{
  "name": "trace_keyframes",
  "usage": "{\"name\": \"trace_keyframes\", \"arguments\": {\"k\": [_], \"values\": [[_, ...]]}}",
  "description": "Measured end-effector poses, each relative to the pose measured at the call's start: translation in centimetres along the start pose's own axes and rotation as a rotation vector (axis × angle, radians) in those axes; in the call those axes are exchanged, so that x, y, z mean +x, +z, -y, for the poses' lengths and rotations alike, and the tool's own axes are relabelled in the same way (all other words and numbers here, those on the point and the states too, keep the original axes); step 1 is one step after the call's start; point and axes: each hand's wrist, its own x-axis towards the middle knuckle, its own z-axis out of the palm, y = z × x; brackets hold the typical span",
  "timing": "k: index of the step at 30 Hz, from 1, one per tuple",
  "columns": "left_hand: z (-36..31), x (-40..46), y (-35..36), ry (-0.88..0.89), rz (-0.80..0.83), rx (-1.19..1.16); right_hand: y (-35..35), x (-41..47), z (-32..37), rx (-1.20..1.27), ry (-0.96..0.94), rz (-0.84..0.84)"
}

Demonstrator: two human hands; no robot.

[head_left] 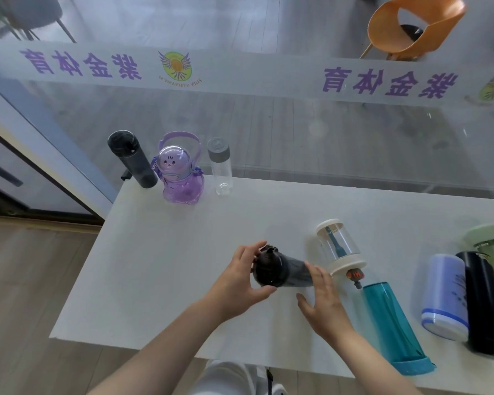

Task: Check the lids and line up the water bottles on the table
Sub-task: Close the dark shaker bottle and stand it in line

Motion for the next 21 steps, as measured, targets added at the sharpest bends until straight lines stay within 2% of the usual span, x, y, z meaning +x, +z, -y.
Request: {"name": "trace_keyframes", "arguments": {"k": [7,11,15,21], "values": [[-2.0,1.3,-0.3,0.083,-0.026,-0.007,1.5,0.6,1.5,0.229,0.086,0.051],[-2.4,1.9,-0.3,0.082,-0.012,-0.016,1.8,1.5,2.0,0.280,0.123,0.048],[-2.5,2.5,-0.1,0.081,0.054,-0.014,2.1,2.1,2.8,0.315,0.069,0.065],[-2.1,3.6,-0.3,0.018,0.032,-0.049,2.0,3.4,4.5,0.420,0.047,0.027]]}}
